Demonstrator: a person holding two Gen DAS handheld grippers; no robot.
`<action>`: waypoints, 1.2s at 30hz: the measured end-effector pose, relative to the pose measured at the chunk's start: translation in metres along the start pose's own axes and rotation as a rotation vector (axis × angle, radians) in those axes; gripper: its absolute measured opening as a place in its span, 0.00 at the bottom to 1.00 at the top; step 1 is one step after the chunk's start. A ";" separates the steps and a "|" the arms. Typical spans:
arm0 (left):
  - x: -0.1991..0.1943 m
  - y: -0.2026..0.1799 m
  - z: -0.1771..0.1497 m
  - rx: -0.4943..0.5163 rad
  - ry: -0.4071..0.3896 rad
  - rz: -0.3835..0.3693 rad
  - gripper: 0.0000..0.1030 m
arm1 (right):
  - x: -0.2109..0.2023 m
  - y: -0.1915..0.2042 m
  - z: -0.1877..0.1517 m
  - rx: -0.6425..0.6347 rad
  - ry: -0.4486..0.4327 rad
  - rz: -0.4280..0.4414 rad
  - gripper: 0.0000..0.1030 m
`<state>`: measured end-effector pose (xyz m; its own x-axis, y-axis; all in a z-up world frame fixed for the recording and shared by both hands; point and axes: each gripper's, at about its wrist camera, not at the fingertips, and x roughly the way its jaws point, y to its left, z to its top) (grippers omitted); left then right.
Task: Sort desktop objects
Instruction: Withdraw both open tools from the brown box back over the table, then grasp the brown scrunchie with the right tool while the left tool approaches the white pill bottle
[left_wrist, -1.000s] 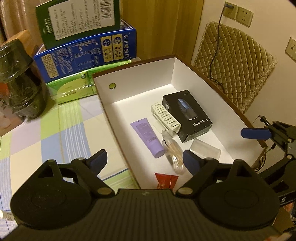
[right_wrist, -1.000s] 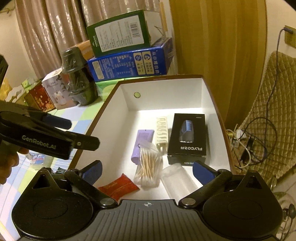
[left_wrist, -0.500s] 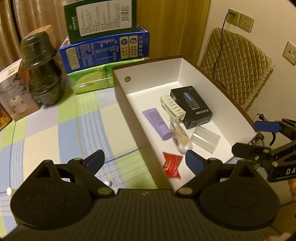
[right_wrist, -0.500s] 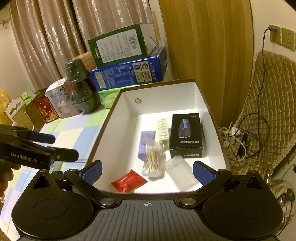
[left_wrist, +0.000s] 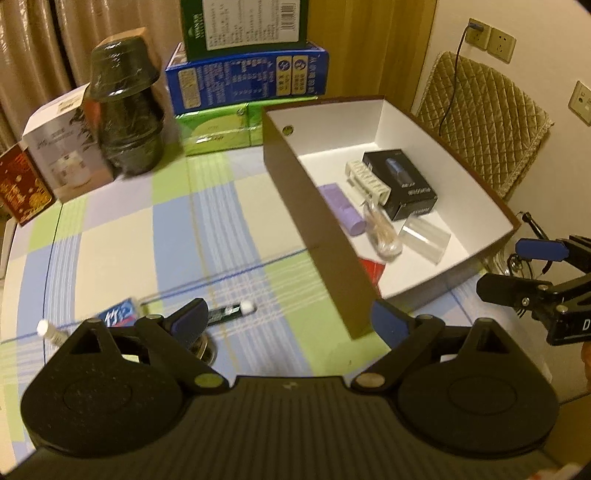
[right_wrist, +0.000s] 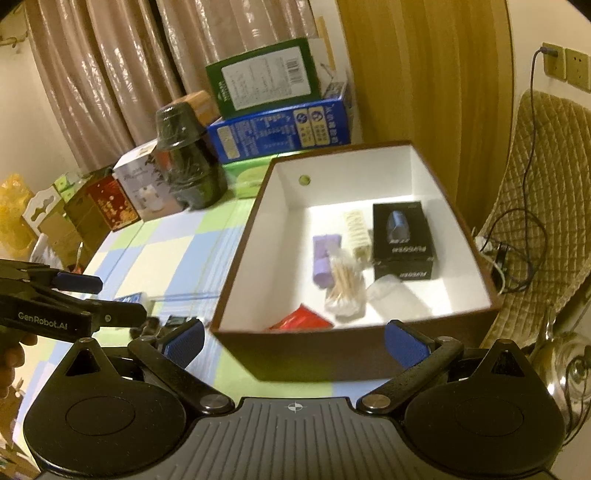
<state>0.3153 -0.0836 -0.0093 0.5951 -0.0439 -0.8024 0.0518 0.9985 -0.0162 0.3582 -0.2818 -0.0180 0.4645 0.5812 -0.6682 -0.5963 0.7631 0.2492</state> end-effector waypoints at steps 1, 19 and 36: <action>-0.002 0.002 -0.005 -0.004 0.006 0.001 0.90 | 0.000 0.003 -0.003 0.001 0.005 0.002 0.98; -0.032 0.055 -0.065 -0.100 0.060 0.049 0.91 | 0.009 0.065 -0.043 -0.027 0.098 0.075 0.98; -0.049 0.109 -0.099 -0.201 0.087 0.108 0.91 | 0.045 0.133 -0.050 -0.150 0.171 0.180 0.98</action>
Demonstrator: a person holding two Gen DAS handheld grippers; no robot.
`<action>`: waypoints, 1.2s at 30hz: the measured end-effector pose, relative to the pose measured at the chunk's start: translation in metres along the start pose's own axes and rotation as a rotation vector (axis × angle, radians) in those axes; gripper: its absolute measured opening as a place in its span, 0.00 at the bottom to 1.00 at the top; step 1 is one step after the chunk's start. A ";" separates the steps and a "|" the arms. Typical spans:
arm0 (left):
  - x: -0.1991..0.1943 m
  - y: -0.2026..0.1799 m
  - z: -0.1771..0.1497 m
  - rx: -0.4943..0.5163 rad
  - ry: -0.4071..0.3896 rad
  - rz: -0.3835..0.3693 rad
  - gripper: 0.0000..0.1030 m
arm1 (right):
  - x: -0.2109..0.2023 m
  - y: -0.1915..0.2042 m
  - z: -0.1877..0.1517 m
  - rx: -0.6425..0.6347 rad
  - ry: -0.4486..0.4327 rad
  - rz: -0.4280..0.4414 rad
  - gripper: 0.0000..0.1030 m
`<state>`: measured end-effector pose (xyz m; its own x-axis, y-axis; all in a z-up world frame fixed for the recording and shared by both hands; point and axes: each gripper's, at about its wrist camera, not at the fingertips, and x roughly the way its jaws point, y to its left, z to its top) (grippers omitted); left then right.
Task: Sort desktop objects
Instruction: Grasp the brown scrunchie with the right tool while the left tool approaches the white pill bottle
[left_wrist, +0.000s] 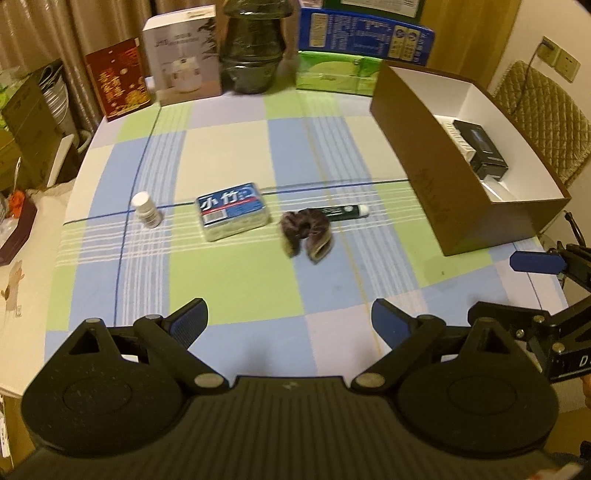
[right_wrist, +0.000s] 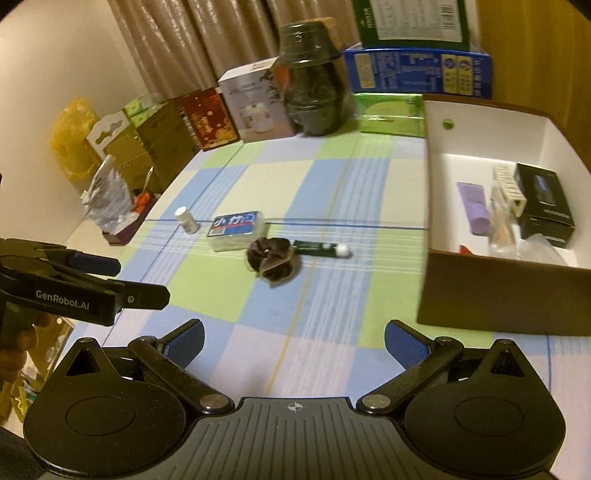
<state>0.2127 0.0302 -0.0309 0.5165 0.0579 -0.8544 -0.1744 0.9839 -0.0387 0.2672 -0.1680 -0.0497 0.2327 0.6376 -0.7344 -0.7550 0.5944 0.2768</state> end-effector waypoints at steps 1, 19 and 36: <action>0.000 0.003 -0.001 -0.006 0.002 0.003 0.91 | 0.002 0.002 0.001 -0.003 0.000 0.006 0.98; 0.004 0.066 -0.010 -0.060 -0.023 0.060 0.90 | 0.059 0.034 0.023 -0.039 -0.025 0.031 0.98; 0.043 0.110 -0.004 -0.039 -0.015 0.073 0.89 | 0.129 0.058 0.028 -0.078 -0.020 -0.080 0.82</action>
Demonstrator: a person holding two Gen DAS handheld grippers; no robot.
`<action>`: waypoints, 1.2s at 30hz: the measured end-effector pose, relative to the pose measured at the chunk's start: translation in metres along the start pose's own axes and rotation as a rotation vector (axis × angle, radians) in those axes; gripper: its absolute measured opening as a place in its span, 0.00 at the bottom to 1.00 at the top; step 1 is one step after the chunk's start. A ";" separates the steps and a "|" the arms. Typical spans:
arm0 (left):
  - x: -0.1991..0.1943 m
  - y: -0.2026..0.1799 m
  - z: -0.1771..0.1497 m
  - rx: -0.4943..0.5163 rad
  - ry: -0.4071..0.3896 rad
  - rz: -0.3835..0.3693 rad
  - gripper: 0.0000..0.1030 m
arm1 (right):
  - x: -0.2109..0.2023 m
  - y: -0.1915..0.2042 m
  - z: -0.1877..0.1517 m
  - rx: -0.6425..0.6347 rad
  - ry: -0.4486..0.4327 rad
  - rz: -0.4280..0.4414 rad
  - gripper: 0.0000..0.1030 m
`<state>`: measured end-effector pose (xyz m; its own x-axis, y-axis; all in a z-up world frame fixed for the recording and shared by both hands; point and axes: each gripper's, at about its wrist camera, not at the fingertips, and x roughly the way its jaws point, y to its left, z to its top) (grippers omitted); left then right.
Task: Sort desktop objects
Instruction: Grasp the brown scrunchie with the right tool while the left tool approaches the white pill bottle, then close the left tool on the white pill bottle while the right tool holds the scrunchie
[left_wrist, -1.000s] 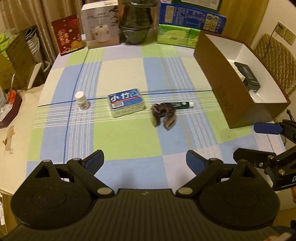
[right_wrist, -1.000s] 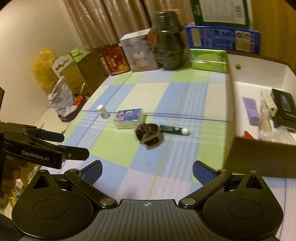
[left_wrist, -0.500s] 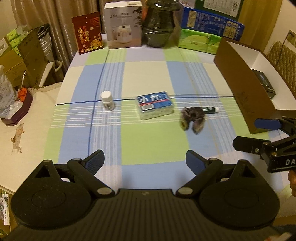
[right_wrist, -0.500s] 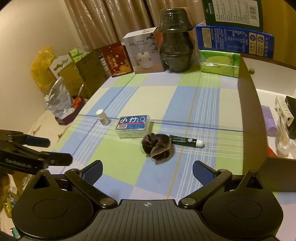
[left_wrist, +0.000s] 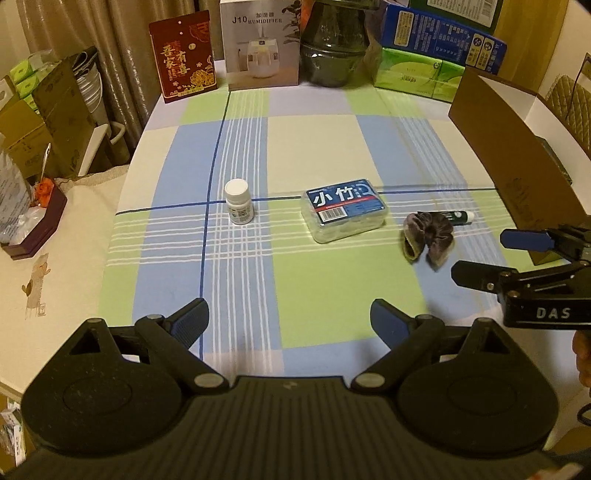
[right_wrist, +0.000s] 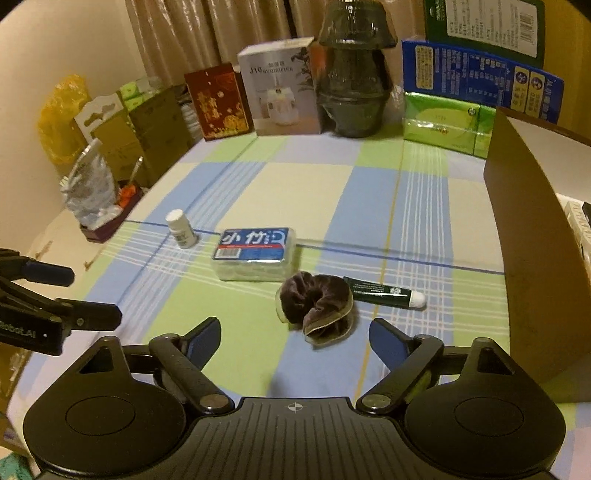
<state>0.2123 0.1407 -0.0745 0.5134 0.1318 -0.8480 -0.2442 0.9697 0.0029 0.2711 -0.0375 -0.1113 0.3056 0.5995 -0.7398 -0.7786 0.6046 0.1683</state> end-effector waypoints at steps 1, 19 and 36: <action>0.003 0.002 0.001 0.004 0.003 -0.002 0.89 | 0.004 0.000 0.000 0.002 -0.001 -0.005 0.81; 0.057 0.011 0.033 0.120 -0.001 -0.053 0.87 | 0.066 -0.002 0.007 0.030 0.031 -0.119 0.67; 0.097 0.042 0.065 0.165 -0.036 -0.025 0.76 | 0.046 -0.041 0.005 0.182 0.003 -0.227 0.24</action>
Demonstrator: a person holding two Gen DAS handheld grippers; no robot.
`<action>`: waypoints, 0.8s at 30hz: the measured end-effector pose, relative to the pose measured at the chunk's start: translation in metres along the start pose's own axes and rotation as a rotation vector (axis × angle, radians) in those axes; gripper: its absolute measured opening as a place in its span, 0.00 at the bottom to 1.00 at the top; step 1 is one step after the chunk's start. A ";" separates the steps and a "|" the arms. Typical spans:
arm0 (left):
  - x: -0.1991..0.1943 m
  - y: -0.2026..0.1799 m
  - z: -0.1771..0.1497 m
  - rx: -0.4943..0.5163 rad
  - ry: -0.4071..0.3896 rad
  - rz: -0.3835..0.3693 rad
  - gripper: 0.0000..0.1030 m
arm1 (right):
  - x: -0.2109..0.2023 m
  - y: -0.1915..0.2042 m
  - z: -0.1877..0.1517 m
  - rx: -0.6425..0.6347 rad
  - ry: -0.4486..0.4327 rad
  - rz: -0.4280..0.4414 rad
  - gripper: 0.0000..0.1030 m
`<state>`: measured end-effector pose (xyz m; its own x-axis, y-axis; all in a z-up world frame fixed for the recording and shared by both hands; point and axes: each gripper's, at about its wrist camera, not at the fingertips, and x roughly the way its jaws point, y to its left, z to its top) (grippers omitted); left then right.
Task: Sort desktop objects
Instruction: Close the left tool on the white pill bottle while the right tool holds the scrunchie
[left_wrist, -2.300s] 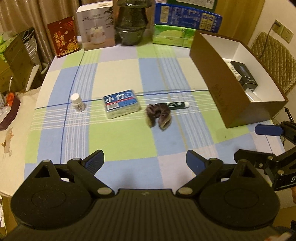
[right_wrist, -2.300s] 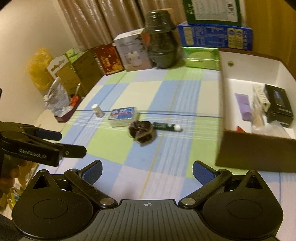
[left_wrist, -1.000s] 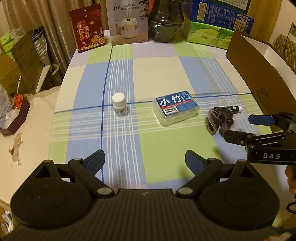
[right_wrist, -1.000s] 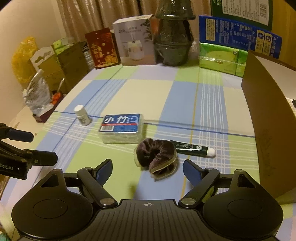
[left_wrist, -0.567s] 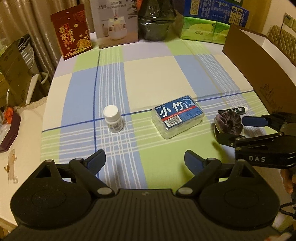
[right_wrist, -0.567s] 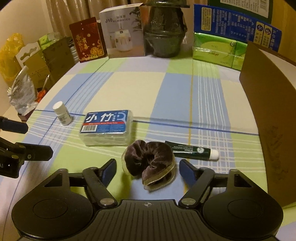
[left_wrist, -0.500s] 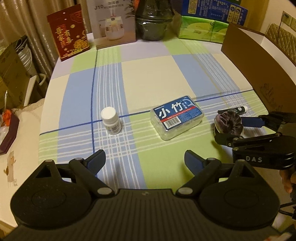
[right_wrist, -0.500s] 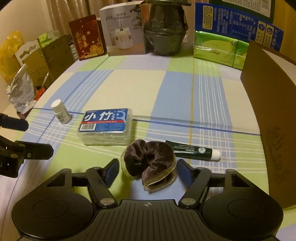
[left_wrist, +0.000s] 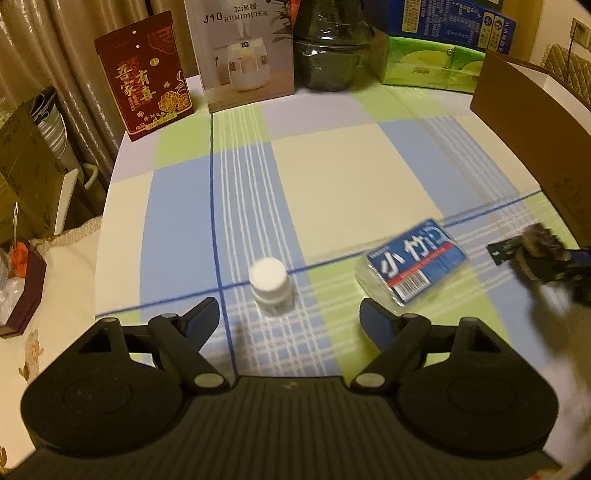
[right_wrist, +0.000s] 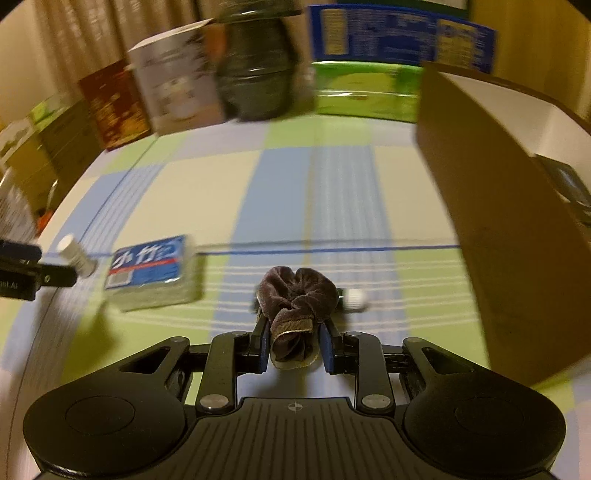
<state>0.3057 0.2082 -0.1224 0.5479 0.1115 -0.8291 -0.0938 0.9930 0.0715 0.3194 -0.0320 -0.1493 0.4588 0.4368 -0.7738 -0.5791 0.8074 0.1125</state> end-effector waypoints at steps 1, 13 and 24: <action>0.002 0.002 0.001 -0.001 -0.005 -0.002 0.70 | -0.002 -0.004 0.001 0.013 -0.003 -0.009 0.24; 0.028 0.010 0.010 -0.009 0.005 -0.002 0.54 | -0.015 -0.027 0.002 0.097 -0.009 -0.063 0.24; 0.038 0.014 0.008 -0.029 0.021 -0.002 0.38 | -0.021 -0.028 0.001 0.103 -0.009 -0.065 0.24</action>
<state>0.3321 0.2267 -0.1480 0.5307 0.1078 -0.8406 -0.1169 0.9917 0.0534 0.3270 -0.0630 -0.1354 0.4998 0.3853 -0.7757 -0.4754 0.8707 0.1261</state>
